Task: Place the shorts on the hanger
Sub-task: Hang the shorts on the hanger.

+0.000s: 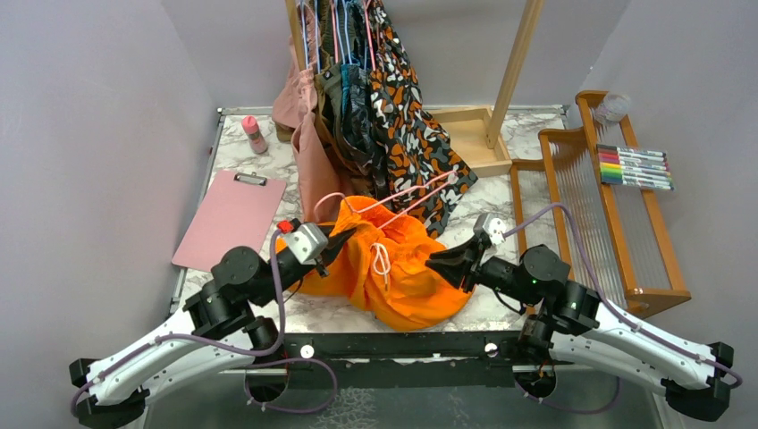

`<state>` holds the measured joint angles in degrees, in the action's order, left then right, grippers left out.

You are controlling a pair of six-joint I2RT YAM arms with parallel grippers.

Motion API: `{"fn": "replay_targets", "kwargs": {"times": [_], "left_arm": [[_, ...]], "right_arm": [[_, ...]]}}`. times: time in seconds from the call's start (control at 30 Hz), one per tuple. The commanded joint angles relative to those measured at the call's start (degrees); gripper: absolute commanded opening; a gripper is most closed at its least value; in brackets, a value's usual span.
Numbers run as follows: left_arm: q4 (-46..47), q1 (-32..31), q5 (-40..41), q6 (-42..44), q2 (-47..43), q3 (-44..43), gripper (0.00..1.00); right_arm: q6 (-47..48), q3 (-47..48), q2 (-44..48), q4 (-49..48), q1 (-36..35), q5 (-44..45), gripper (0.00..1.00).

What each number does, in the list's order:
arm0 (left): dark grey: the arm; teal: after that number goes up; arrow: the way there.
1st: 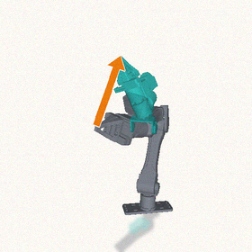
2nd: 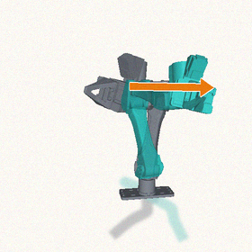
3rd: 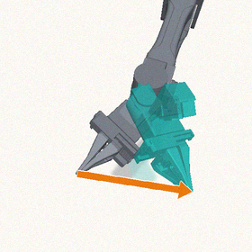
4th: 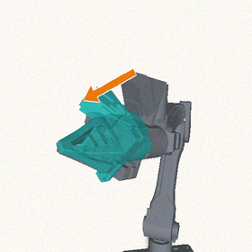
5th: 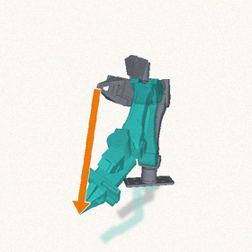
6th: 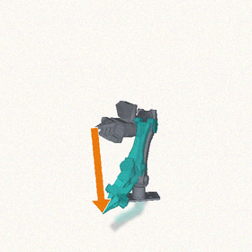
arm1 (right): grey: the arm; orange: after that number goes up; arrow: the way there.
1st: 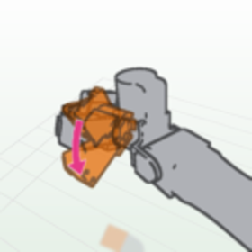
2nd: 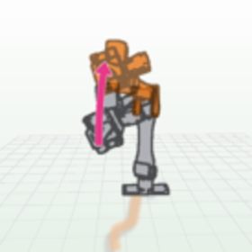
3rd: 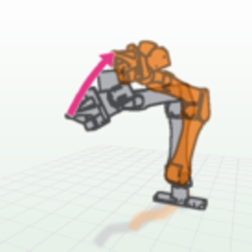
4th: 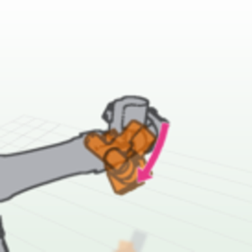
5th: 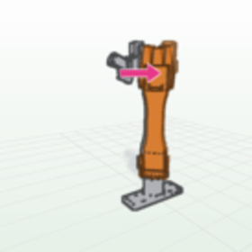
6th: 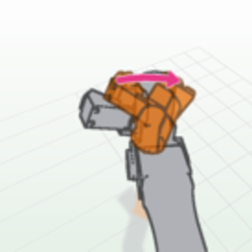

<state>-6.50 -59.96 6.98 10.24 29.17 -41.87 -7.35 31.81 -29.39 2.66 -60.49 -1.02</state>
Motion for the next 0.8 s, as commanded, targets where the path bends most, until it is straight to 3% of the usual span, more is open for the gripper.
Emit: {"fn": "replay_targets", "kwargs": {"times": [0.0,0.2,0.43,0.77], "left_arm": [[4.6,0.2,6.9,-5.5,-7.8,3.6,0.00],[-0.3,0.2,5.9,-6.8,-9.7,5.0,0.00],[-0.9,0.2,2.5,-8.4,-10.8,6.7,0.00],[-1.5,0.2,-7.3,-9.8,-15.0,5.4,0.00]], "right_arm": [[-5.6,-0.3,1.4,1.6,-0.3,-1.4,0.27],[-8.7,1.1,-1.5,2.6,-0.4,2.4,0.45],[-23.2,2.5,-6.7,2.6,-0.3,18.6,0.59],[-35.1,6.3,-17.1,-3.7,1.0,14.0,0.65]]}}
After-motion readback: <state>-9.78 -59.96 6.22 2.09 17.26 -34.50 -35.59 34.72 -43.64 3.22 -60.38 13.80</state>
